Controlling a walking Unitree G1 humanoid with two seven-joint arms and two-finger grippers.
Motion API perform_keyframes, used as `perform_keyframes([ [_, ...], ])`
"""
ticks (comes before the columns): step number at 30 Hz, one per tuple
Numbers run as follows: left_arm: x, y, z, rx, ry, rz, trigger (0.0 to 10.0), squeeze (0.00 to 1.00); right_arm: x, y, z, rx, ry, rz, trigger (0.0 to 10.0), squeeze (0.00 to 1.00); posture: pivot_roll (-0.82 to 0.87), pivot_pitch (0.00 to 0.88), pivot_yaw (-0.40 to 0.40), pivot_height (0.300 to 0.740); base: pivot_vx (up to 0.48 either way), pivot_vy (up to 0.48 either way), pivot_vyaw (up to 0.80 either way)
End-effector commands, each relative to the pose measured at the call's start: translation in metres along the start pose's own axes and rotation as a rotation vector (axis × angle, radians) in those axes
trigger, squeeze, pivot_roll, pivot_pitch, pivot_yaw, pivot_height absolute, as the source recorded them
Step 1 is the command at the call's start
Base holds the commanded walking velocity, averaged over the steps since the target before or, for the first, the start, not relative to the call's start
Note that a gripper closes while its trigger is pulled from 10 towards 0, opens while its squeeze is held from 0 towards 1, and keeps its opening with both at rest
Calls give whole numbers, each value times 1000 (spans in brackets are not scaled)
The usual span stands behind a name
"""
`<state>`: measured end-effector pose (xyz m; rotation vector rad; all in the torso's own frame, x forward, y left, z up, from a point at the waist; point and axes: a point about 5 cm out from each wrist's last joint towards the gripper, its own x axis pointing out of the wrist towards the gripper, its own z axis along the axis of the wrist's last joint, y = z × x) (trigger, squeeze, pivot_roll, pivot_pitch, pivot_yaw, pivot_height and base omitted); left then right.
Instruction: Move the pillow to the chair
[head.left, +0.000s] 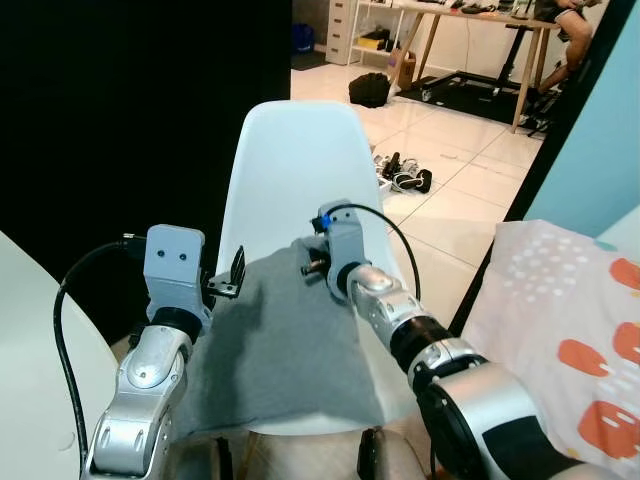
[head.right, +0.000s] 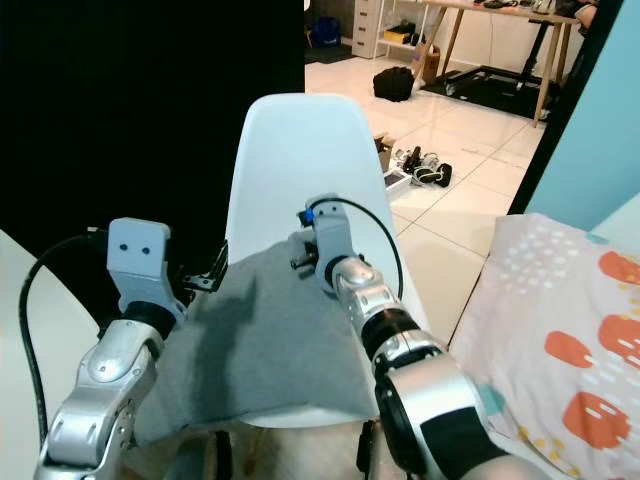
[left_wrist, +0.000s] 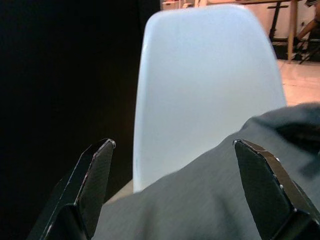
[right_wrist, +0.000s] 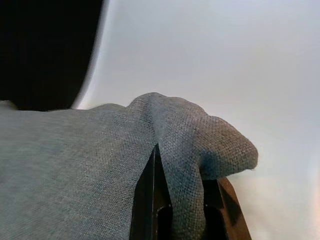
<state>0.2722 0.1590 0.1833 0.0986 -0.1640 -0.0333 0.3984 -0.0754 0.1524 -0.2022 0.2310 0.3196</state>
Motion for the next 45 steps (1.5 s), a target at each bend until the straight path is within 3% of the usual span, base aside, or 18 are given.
perform_keyframes([
  [1, -2, -2, -2, 11, 20, -2, 10000, 0, 0, -15, 18, -76, -57, -90, 10000, 0, 100, 0, -91, 540, 0, 0, 0],
  [5, -3, -2, -2, 15, 19, -4, 10000, 0, -1, -21, 18, -118, -47, -128, 10000, 0, 101, 0, -92, 535, 0, 0, 0],
  [10, -4, -4, -1, 16, 18, -5, 10000, 0, -4, -39, 11, -201, -10, -236, 10000, 0, 103, 0, -93, 515, 0, 0, 0],
  [16, -4, -5, -2, 15, 22, -5, 10000, 0, -5, -41, 5, -247, 28, -237, 10000, 0, 102, 0, -92, 505, 0, 0, 0],
  [21, -2, -7, 0, 18, 16, -18, 10000, 0, -8, -51, -6, -457, 108, -278, 10000, 0, 94, 0, -85, 505, 0, 0, 0],
  [26, -1, -7, 1, 22, 12, -21, 10000, 0, -9, -54, -6, -461, 117, -273, 10000, 0, 90, 0, -85, 505, 0, 0, 0],
  [27, -1, -7, 1, 22, 13, -21, 10000, 0, -9, -54, -8, -456, 124, -260, 10000, 843, 88, 0, -85, 505, 0, 0, 0],
  [30, -1, -7, 1, 22, 13, -20, 10000, 0, -9, -54, -9, -448, 129, -251, 10000, 843, 88, 0, -85, 505, 0, 0, 0],
  [31, -1, -7, 1, 21, 13, -20, 10000, 0, -10, -59, -8, -484, 135, -271, 10000, 1000, 88, 0, -88, 505, 0, 0, 0],
  [34, -1, -8, 1, 17, 10, -21, 10000, 0, -14, -73, -2, -530, 127, -343, 10000, 1000, 87, 0, -89, 505, 0, 0, 0],
  [38, -1, -10, 2, 13, 8, -31, 10000, 0, -17, -85, 6, -480, 97, -381, 10000, 1000, 80, 0, -89, 505, 0, 0, 0],
  [39, -1, -11, 1, 13, 8, -35, 10000, 0, -18, -89, 11, -437, 69, -386, 10000, 1000, 76, 0, -90, 505, 0, 0, 0],
  [40, -1, -11, 1, 14, 9, -37, 10000, 0, -18, -89, 18, -304, 10, -350, 10000, 1000, 67, 0, -90, 505, 0, 0, 0],
  [41, -1, -11, 1, 14, 9, -37, 10000, 0, -18, -89, 18, -304, 10, -350, 10000, 1000, 67, 0, -90, 505, 0, 0, 0],
  [42, -1, -11, 1, 15, 10, -38, 10000, 0, -17, -89, 23, -214, -34, -323, 10000, 1000, 67, 0, -90, 505, 0, 0, 0],
  [43, -1, -11, 1, 15, 10, -38, 10000, 0, -17, -89, 23, -214, -34, -323, 10000, 1000, 67, 0, -90, 505, 0, 0, 0],
  [44, -1, -11, 1, 14, 12, -36, 10000, 0, -16, -83, 29, -55, -102, -233, 10000, 1000, 62, 0, -90, 505, 0, 0, 0],
  [45, -1, -11, 1, 14, 12, -36, 10000, 0, -16, -83, 29, -55, -102, -233, 10000, 1000, 62, 0, -90, 505, 0, 0, 0],
])
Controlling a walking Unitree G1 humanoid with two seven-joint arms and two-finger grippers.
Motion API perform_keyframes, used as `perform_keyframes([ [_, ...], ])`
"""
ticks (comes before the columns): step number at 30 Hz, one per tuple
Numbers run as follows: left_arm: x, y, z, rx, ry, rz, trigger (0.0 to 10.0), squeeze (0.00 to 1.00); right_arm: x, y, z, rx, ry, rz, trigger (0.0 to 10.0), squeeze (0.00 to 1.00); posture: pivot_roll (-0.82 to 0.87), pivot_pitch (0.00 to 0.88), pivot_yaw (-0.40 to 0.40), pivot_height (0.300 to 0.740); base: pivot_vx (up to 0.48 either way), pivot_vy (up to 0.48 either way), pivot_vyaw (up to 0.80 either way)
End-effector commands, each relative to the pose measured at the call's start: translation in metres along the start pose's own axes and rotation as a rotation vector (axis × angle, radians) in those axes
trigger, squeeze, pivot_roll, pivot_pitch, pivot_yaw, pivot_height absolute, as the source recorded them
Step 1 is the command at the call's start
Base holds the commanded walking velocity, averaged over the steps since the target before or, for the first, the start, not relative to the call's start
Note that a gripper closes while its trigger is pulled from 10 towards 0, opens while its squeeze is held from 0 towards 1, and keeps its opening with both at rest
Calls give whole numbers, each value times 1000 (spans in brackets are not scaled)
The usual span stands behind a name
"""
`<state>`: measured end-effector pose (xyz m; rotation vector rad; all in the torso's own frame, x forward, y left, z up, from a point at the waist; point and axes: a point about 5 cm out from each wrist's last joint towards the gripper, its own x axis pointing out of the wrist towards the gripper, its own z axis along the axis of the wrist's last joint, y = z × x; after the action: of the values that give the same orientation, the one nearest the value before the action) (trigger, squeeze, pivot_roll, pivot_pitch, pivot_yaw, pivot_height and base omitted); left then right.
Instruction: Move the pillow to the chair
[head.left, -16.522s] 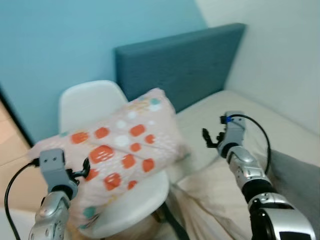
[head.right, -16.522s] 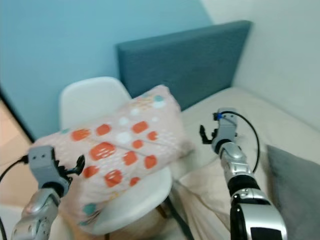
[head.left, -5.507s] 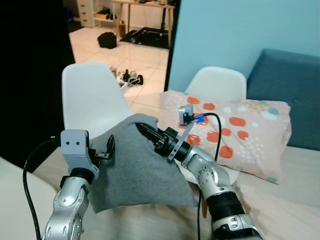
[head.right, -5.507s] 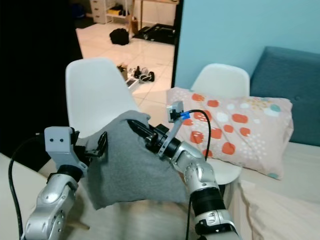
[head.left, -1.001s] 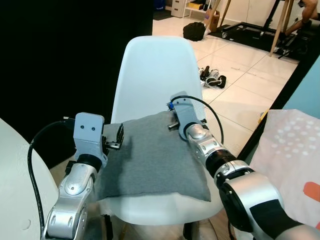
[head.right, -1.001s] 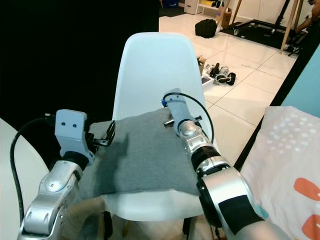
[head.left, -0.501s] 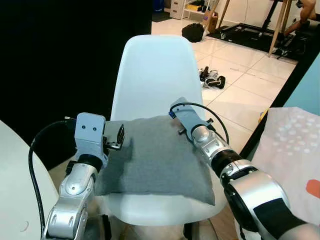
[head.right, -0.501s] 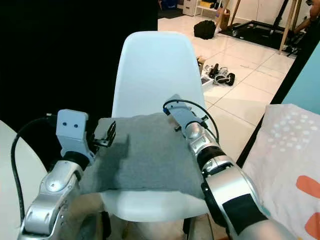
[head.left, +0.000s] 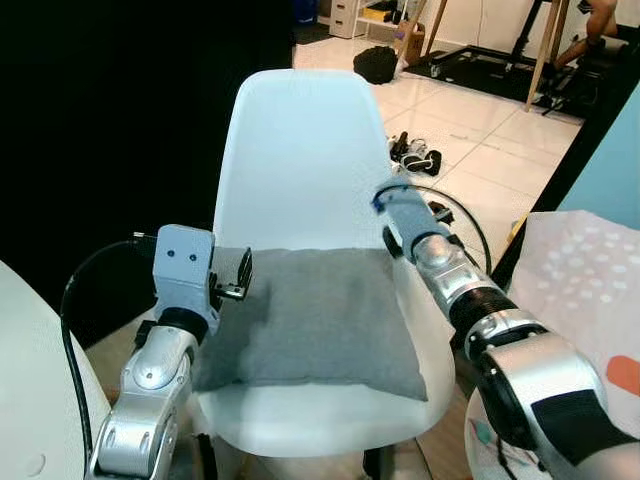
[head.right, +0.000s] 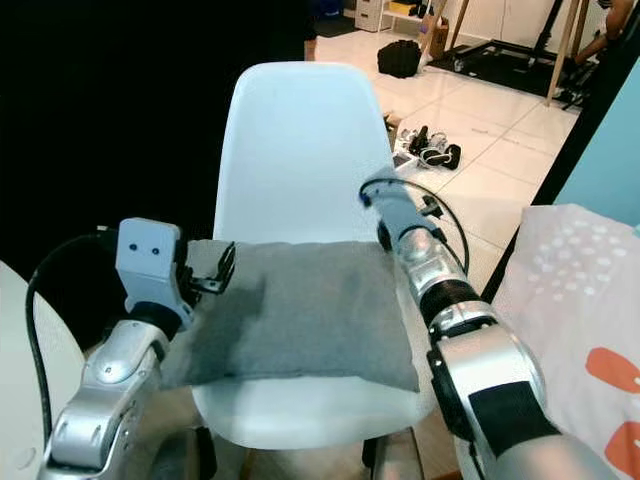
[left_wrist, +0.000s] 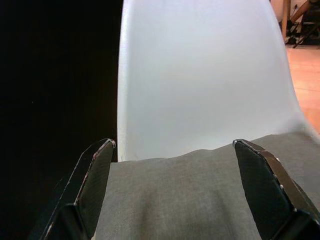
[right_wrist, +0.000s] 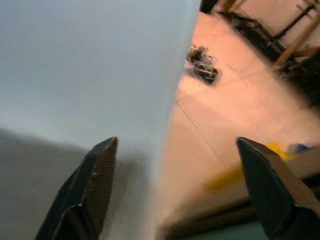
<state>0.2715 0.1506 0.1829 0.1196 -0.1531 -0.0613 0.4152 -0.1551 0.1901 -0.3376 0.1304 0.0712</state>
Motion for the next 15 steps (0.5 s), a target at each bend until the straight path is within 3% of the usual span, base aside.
perform_keyframes([
  [1, -1, -1, -2, -4, 9, -1, 10000, 0, -1, 8, 17, 276, -129, 158, 10000, 702, 49, 0, -91, 505, 0, 0, 0],
  [2, -1, -1, -2, -4, 9, -1, 10000, 0, -1, 8, 17, 276, -129, 158, 10000, 702, 49, 0, -91, 505, 0, 0, 0],
  [3, -3, 1, -5, 1, 25, 7, 10000, 0, -6, 11, 16, 444, -198, 268, 10000, 0, 36, 0, -89, 510, 0, 0, 0],
  [4, -6, 5, -12, 12, 64, 21, 10000, 0, -14, 14, 7, 554, -257, 356, 10000, 0, 26, 0, -89, 515, 0, 0, 0],
  [5, -6, 5, -12, 12, 64, 21, 10000, 0, -14, 14, 7, 554, -257, 356, 10000, 0, 26, 0, -89, 515, 0, 0, 0],
  [6, -10, 9, -21, 29, 109, 35, 10000, 0, -24, 21, -7, 613, -274, 410, 10000, 0, 15, 0, -85, 520, -480, 0, 0],
  [7, -10, 9, -21, 29, 109, 35, 10000, 0, -24, 21, -7, 613, -274, 410, 10000, 0, 15, 0, -85, 520, -480, 0, 0],
  [9, -18, 14, -30, 35, 152, 47, 10000, 0, -45, 38, -27, 615, -273, 478, 10000, 0, 6, 0, -83, 530, -480, 0, 0],
  [12, -21, 15, -32, 30, 153, 43, 10000, 0, -53, 45, -34, 619, -267, 495, 10000, 0, 1, 0, -80, 535, -480, 0, 0],
  [15, -25, 14, -37, 9, 161, 30, 10000, 0, -61, 53, -41, 607, -273, 533, 10000, 0, -10, 0, -82, 545, 0, 0, 0],
])
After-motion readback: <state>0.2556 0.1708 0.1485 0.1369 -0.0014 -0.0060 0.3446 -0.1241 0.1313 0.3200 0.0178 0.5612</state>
